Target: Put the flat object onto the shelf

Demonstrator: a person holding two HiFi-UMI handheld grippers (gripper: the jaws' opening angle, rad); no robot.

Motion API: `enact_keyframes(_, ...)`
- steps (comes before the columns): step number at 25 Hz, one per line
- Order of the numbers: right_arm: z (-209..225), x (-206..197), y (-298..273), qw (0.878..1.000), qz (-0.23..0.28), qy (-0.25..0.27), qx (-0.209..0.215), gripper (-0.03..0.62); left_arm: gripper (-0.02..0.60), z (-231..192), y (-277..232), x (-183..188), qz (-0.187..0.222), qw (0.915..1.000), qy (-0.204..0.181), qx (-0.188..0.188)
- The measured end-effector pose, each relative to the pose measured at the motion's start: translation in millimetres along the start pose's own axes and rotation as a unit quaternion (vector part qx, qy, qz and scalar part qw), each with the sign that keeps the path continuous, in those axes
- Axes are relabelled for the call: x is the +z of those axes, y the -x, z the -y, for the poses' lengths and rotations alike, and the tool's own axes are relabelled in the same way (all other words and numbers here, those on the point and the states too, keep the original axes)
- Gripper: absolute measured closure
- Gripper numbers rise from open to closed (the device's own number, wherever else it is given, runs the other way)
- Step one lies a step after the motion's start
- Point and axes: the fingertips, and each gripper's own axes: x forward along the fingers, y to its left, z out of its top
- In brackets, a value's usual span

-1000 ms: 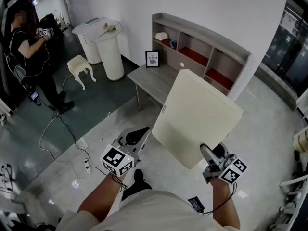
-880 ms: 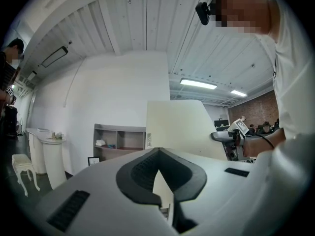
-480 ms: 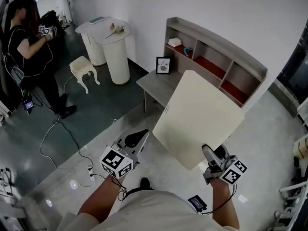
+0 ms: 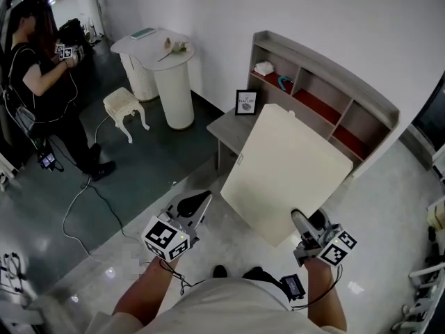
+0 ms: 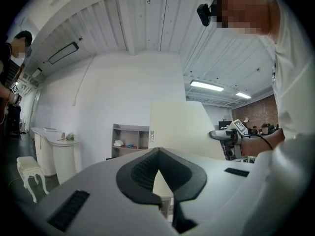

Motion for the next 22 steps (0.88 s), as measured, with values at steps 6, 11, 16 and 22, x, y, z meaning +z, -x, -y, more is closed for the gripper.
enact_keyframes(6, 11, -5, -26, 1.0, -0.009, 0.002, 0.005, 0.307, 0.569, -19, -10, -6, -0.006, 1.0, 0.0, 0.002)
enact_keyframes(11, 28, -4, -47, 1.0, -0.011, 0.001, 0.011, 0.307, 0.569, -38, -24, -9, -0.011, 0.9999, -0.003, 0.008)
enact_keyframes(16, 57, 8, -68, 1.0, -0.008, 0.001, 0.016, 0.307, 0.569, -57, -50, -10, -0.014, 0.9998, -0.006, 0.013)
enact_keyframes(22, 105, 26, -98, 1.0, -0.01, 0.004, 0.019, 0.307, 0.569, -84, -100, -12, -0.014, 0.9998, -0.007, 0.016)
